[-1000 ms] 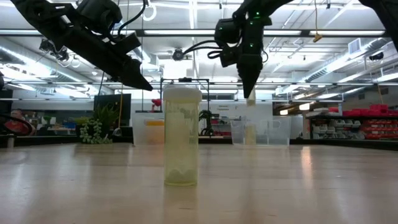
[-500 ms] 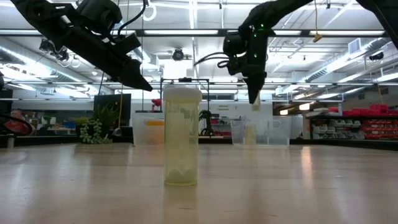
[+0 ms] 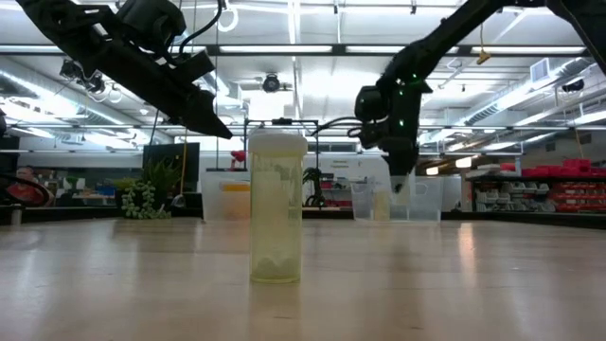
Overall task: Pick and place medicine bottles into bin by pill shape (circle, oval)
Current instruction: Put the small yellow pill bottle into the right transparent bin
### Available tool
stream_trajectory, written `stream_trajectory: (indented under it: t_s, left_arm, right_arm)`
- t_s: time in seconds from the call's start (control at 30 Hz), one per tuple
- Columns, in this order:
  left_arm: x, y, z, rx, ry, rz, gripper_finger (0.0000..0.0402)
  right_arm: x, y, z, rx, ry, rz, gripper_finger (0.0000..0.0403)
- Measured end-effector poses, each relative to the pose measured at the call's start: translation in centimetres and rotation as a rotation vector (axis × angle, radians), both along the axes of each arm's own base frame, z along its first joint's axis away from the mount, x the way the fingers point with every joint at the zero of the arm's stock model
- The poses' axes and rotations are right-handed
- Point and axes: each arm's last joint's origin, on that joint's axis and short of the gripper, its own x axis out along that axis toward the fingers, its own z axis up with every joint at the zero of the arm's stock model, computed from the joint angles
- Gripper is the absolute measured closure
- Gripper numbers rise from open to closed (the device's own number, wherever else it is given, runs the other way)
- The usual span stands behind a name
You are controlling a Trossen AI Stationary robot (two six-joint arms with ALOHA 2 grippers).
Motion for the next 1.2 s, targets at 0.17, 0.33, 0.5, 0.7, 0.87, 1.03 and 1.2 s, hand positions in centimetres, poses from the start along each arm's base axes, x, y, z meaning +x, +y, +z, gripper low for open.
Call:
stream_trajectory:
  t_s: [0.17,0.33,0.5,0.7,0.87,1.03,1.2]
  left_arm:
    - [0.0,0.0,0.0,0.000,-0.001,0.000,0.0244]
    - [0.0,0.0,0.0,-0.001,-0.001,0.000,0.0246]
    - [0.0,0.0,0.0,-0.001,-0.002,0.000,0.0244]
    - [0.0,0.0,0.0,-0.001,-0.002,0.001,0.0249]
    - [0.0,0.0,0.0,-0.001,-0.001,0.000,0.0250]
    - [0.0,0.0,0.0,-0.001,-0.001,0.000,0.0246]
    - [0.0,0.0,0.0,0.000,-0.001,0.000,0.0248]
  right_arm:
    - [-0.4,0.4,-1.8,0.006,0.000,-0.014,0.0279]
    - [-0.4,0.8,-2.6,0.013,0.000,-0.019,0.0279]
    - [-0.3,1.2,-3.3,0.028,-0.024,-0.006,0.0279]
    - [-0.1,1.6,-3.4,0.034,-0.026,0.002,0.0279]
    - [-0.1,1.6,-3.4,0.035,-0.027,0.001,0.0279]
    - [-0.1,1.6,-3.5,0.041,-0.021,0.001,0.0259]
    - [-0.1,1.6,-3.5,0.045,-0.020,-0.010,0.0234]
